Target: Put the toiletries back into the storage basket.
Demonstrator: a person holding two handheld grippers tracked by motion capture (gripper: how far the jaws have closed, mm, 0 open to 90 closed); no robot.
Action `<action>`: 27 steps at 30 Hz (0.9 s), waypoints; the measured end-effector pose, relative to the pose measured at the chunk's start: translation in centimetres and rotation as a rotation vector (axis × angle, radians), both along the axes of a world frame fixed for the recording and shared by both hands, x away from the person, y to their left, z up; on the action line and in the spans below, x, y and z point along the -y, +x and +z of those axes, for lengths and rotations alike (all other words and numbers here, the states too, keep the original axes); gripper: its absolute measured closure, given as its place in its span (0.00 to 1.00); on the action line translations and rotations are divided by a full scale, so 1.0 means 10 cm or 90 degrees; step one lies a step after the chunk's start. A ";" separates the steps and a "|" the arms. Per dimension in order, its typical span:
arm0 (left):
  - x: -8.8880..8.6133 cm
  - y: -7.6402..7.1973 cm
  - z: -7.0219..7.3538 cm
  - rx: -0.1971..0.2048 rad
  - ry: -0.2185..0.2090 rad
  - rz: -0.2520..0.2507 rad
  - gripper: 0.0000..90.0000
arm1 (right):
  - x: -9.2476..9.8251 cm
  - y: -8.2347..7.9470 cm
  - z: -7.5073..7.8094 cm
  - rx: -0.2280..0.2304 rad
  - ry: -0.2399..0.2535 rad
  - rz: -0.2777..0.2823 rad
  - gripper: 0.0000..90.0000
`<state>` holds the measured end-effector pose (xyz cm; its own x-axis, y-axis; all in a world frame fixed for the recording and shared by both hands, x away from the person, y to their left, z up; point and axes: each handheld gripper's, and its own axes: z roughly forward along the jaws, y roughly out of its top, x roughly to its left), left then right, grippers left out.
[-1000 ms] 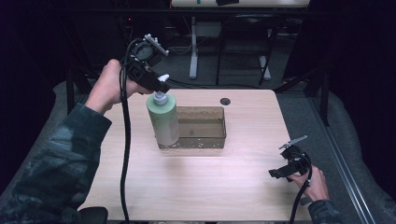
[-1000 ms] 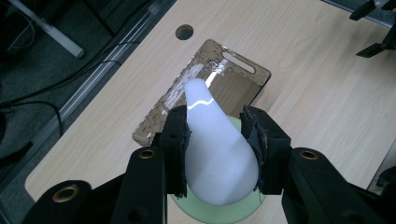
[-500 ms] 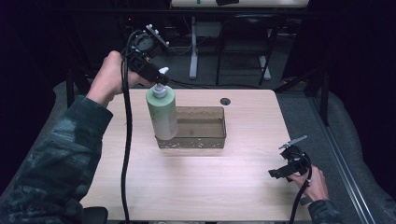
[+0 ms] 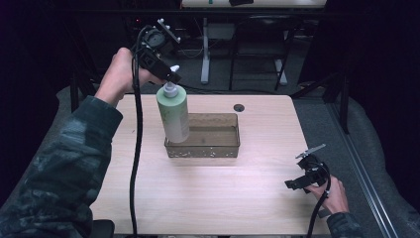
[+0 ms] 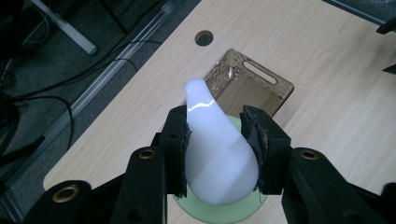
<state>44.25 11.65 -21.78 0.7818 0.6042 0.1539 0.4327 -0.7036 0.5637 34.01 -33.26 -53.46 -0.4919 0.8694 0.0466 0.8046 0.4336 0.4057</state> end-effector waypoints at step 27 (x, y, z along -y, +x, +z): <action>0.03 0.24 -0.06 0.001 -0.003 0.018 0.69 | 0.00 0.00 0.01 0.000 0.000 0.002 0.01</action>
<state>46.66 11.32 -22.34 0.7641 0.6270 0.1520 0.4517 -0.6881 0.5678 34.00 -33.27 -53.40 -0.4942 0.8681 0.0468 0.8037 0.4357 0.4052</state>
